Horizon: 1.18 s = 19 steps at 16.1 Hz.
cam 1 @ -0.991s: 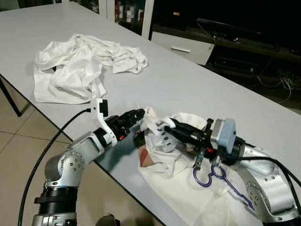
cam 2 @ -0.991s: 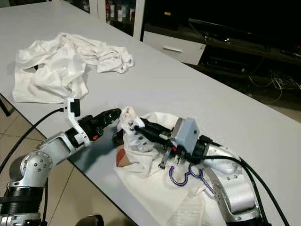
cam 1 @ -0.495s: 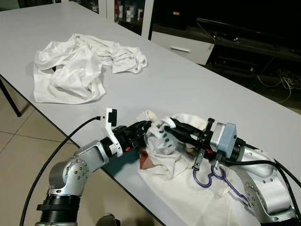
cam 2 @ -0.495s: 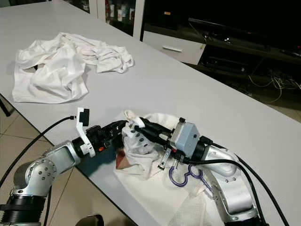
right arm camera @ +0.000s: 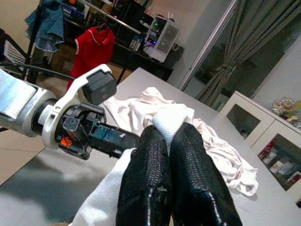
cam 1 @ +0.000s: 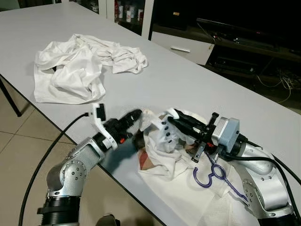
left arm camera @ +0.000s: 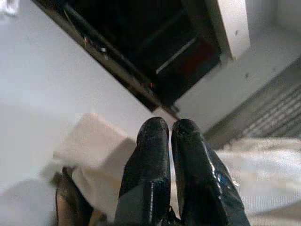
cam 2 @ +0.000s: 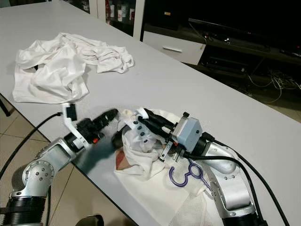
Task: Hang hanger
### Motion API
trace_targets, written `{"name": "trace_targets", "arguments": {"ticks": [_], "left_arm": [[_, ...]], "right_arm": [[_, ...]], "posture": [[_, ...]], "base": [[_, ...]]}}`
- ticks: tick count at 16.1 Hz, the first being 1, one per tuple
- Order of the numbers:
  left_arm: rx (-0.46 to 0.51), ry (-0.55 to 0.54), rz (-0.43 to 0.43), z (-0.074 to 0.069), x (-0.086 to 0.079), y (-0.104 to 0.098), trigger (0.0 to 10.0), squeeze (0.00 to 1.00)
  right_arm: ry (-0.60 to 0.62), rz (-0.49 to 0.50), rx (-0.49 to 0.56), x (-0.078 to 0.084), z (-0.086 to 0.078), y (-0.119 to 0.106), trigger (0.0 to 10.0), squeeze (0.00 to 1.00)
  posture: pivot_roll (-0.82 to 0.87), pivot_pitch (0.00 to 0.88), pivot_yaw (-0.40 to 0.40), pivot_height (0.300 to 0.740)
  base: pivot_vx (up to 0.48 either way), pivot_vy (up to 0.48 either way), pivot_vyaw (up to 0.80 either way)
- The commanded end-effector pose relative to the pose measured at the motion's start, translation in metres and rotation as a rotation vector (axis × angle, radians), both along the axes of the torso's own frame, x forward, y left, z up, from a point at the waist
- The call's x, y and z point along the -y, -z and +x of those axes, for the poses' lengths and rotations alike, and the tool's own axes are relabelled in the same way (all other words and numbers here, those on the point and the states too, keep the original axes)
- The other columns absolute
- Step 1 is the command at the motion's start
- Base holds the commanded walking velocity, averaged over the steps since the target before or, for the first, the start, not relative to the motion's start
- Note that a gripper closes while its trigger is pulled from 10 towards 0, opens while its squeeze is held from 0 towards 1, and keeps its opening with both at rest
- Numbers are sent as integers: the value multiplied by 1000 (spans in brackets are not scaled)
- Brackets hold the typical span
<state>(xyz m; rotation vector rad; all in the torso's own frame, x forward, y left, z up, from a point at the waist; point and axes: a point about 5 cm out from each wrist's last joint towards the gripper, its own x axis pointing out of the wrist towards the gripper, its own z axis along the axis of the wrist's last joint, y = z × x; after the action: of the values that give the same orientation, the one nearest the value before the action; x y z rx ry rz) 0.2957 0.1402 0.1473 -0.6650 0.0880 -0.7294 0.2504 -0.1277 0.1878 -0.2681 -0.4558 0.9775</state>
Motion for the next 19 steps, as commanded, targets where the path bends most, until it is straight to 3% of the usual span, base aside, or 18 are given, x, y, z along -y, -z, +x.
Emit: {"name": "trace_targets", "arguments": {"ticks": [1, 5, 9, 10, 11, 14, 19], "left_arm": [[33, -8, -25, 2, 2, -7, 0, 0], [74, -39, -92, 3, -1, -14, 0, 0], [-26, -1, -38, 0, 7, 0, 0, 0], [-81, -40, -10, 4, 6, 8, 3020, 0], [-95, -34, -15, 4, 5, 10, 10000, 0], [-22, 35, -33, -1, 6, -7, 10000, 0], [-11, 40, -49, -3, 2, -16, 10000, 0]], "right_arm": [[39, 19, 26, 8, 1, -4, 0, 0], [81, 52, 40, 12, 2, -7, 0, 0], [88, 88, 23, 11, 1, -7, 0, 0], [27, 65, -32, 10, -5, 0, 0, 0], [-9, 51, -67, 10, -10, 4, 0, 0], [-52, 0, -131, 12, -18, 16, 0, 0], [-82, -71, -188, 13, -27, 32, 0, 0]], "posture": [[54, 75, -106, 740], [51, 79, -105, 740], [51, 80, -102, 740], [51, 81, -101, 740], [50, 83, -102, 740], [49, 84, -102, 740], [49, 81, -96, 740]], "base": [[0, 0, 0], [0, 0, 0], [0, 0, 0], [0, 0, 0], [0, 0, 0], [0, 0, 0], [0, 0, 0]]}}
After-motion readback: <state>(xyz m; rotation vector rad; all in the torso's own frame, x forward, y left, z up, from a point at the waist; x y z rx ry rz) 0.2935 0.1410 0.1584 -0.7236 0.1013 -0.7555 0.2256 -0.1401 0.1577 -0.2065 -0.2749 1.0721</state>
